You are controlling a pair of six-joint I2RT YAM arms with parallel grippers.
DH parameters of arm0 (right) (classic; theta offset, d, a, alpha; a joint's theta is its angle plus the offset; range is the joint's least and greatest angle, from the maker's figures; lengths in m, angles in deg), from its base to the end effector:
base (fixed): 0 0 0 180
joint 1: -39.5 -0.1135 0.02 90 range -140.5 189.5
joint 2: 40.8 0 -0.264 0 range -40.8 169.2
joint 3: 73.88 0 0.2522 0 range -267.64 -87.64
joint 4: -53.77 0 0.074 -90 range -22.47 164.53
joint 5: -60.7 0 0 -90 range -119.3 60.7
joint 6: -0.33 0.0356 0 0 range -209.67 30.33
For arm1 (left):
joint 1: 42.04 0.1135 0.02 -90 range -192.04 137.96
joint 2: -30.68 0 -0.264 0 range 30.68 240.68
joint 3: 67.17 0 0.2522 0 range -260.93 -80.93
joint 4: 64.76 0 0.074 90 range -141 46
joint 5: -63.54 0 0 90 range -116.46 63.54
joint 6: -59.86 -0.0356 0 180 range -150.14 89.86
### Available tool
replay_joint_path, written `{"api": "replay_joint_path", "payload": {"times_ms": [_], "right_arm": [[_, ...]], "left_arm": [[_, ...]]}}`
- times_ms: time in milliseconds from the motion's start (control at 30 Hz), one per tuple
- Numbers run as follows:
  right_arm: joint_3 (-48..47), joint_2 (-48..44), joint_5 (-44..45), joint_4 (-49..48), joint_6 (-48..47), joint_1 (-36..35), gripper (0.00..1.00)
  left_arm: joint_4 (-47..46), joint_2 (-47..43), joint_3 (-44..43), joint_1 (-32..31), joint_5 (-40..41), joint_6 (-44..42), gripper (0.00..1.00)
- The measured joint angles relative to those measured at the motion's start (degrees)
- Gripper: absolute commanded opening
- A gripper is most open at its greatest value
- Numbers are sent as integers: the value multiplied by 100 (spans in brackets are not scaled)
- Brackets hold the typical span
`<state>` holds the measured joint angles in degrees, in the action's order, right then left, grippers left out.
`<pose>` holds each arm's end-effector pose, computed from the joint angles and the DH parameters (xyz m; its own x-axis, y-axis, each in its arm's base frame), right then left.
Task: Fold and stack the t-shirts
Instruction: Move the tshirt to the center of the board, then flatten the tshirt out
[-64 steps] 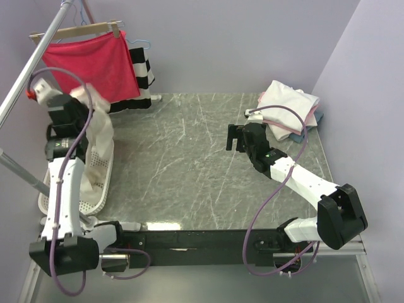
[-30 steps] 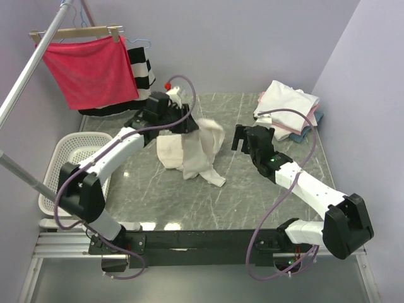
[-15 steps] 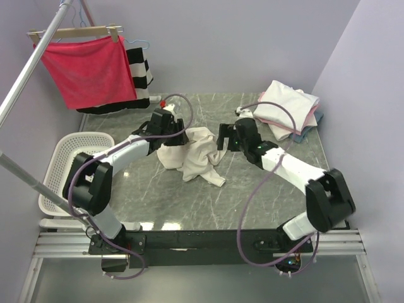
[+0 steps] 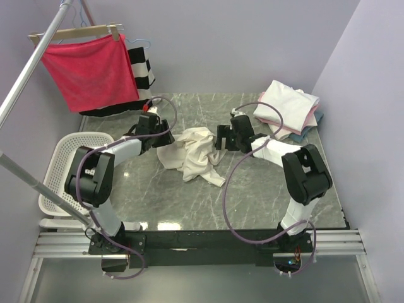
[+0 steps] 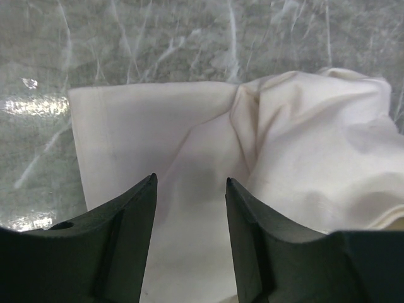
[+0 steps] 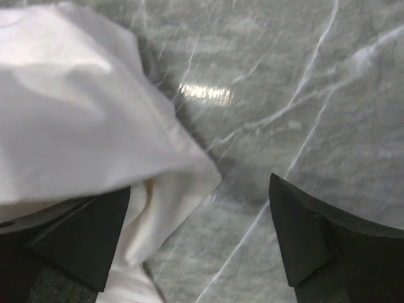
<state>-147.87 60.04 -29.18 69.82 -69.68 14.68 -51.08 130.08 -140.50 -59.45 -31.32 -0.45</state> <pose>0.3403 0.1573 0.1843 -0.7236 0.0420 -0.6889 -0.1820 0.9512 0.2491 0.3558 -0.1147 0.1931 -0.7085 -0.2951 -0.6411 0.0108 0.9038 -0.4279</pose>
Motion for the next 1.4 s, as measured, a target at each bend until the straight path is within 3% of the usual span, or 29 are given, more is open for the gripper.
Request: {"api": "replay_joint_path", "payload": {"times_ms": [100, 133, 200, 233, 267, 300, 533, 733, 1200, 1400], "right_arm": [[-186, 229, -138, -24, -50, 170, 74], [-227, 278, -199, -31, -55, 225, 59], [-282, 380, -350, -92, -76, 326, 42], [-326, 442, -459, -125, -98, 374, 22], [-365, 507, -586, -177, -96, 426, 12], [-378, 549, -723, -229, -109, 474, 2], [-361, 525, -1497, -566, -96, 706, 0], [-232, -111, -1554, -476, -168, 723, 0], [-385, -2822, -885, 481, -468, 723, 0], [-389, -4448, -557, 1069, -546, 723, 0]], "left_arm": [[-140, 164, 68, 0, -96, 15, 44], [-216, 229, 94, 11, -149, 20, 43], [-297, 343, 125, 35, -245, 55, 21], [-334, 420, 125, 48, -302, 92, 13], [-376, 487, 125, 63, -345, 101, 2], [-407, 557, 125, 90, -407, 114, 1], [-564, 739, 125, 245, -612, 144, 1], [-348, 498, 120, 385, -625, 146, 1], [1333, -2192, -730, 1073, -424, 114, 1], [2236, -3327, -1001, 1399, -389, 33, 1]]}}
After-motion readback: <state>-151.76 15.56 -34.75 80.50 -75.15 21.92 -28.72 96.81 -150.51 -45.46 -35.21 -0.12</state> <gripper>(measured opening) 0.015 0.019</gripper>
